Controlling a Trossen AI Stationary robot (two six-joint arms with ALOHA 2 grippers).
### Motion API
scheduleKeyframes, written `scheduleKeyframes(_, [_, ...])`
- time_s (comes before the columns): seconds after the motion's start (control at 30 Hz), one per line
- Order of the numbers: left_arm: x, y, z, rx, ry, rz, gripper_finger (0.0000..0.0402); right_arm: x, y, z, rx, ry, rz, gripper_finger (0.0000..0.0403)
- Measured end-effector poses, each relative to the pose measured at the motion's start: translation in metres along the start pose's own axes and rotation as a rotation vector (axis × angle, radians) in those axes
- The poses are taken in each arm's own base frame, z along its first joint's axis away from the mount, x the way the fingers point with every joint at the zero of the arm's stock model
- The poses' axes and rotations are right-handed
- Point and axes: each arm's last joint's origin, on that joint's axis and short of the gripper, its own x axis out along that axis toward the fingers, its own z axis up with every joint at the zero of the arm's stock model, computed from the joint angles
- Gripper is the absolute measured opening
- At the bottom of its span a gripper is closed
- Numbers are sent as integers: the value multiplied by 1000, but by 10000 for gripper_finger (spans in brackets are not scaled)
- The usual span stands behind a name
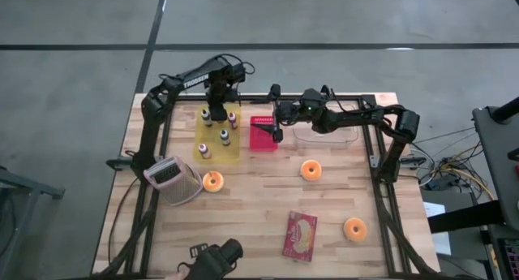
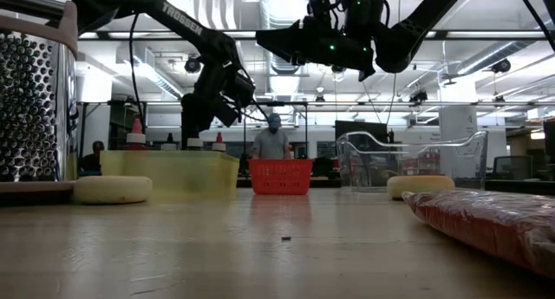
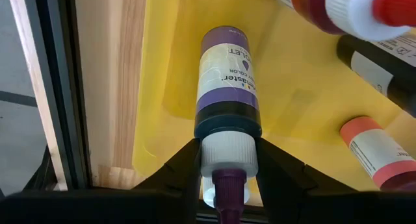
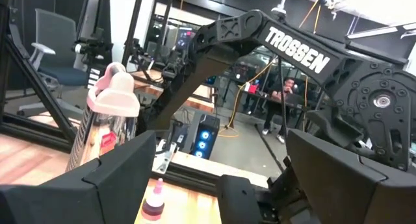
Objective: Pick & Place Food Item
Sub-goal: Put the purple food coloring bottle into the yellow bin
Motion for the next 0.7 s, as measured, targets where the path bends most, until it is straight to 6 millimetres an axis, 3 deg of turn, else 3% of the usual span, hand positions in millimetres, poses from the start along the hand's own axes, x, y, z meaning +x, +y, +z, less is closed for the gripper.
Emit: scheduleKeyframes(0.7, [0, -1, 5, -7, -33, 14, 122, 0, 1, -3, 7, 24, 6, 345])
